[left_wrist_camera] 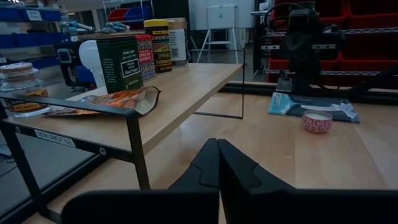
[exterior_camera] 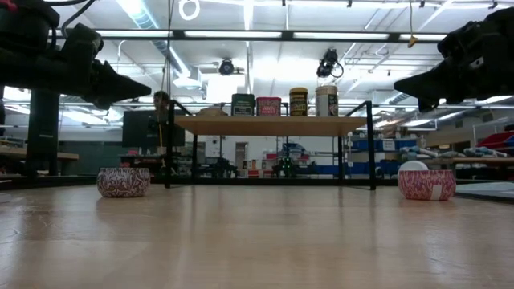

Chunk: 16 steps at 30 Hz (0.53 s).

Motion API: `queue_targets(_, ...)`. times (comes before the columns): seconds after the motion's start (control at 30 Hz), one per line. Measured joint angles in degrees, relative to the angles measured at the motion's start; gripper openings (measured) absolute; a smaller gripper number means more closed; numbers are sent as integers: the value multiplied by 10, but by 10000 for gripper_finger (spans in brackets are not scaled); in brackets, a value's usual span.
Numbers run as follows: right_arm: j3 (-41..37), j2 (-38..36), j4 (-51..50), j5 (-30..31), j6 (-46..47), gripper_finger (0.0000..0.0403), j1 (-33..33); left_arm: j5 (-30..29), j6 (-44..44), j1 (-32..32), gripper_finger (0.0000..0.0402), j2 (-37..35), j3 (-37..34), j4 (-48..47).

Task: Shelf spices
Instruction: Return to Home Position

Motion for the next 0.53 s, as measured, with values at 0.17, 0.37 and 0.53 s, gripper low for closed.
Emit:
queue_targets(0.17,0,0,0,0,0,6,0,0,0,0,2,0,0,0)
queue_targets(0.37,0,0,0,0,0,7,0,0,0,0,2,0,0,0)
queue_targets(0.53,0,0,0,0,0,7,0,0,0,0,2,0,0,0)
